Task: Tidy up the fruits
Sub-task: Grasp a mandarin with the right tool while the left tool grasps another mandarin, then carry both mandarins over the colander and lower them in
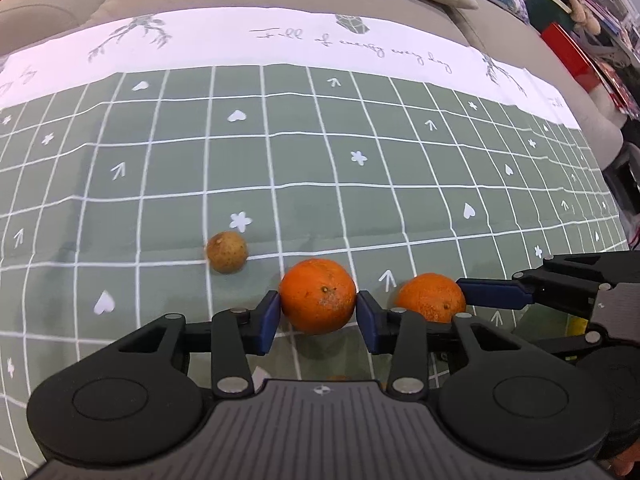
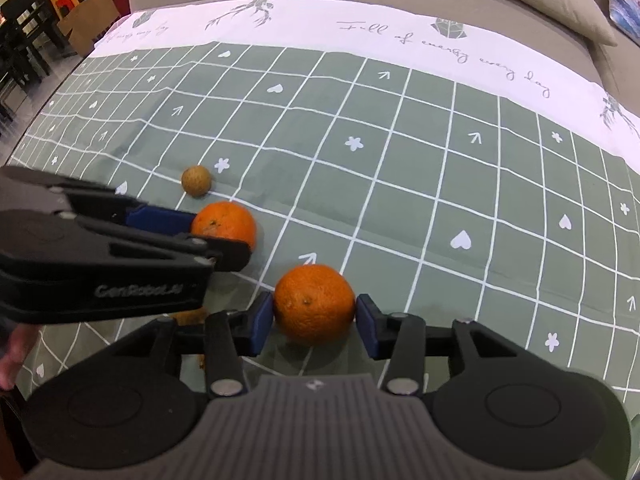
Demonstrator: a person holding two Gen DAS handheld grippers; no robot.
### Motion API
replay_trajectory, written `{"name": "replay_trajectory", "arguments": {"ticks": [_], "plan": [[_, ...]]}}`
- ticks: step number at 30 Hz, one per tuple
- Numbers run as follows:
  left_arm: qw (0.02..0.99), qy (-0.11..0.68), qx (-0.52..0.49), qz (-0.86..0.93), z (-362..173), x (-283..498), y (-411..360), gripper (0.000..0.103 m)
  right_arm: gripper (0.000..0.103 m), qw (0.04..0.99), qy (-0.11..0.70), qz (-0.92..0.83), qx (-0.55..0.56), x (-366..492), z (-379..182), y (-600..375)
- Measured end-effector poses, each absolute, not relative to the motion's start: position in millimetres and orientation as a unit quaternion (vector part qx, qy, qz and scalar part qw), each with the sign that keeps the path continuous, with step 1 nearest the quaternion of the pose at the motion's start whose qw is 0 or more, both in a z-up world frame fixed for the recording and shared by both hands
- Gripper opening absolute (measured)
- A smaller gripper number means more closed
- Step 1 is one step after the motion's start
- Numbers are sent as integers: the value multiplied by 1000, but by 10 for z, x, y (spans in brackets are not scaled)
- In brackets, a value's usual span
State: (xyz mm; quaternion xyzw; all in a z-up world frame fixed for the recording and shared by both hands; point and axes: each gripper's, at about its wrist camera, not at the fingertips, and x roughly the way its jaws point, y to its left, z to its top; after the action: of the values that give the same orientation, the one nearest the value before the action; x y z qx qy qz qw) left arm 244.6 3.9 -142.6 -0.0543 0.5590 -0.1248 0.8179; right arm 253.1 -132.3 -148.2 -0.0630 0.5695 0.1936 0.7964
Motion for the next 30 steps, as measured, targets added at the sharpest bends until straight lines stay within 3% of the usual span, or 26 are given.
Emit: {"name": "replay_trajectory", "arguments": {"ticks": [15, 30], "plan": [[830, 527, -128, -127, -772, 1929, 320, 46, 41, 821, 517, 229, -79, 2003, -858, -1324], [825, 513, -118, -203, -381, 1434, -186, 46, 41, 835, 500, 217, -81, 1259, -546, -1974]]}}
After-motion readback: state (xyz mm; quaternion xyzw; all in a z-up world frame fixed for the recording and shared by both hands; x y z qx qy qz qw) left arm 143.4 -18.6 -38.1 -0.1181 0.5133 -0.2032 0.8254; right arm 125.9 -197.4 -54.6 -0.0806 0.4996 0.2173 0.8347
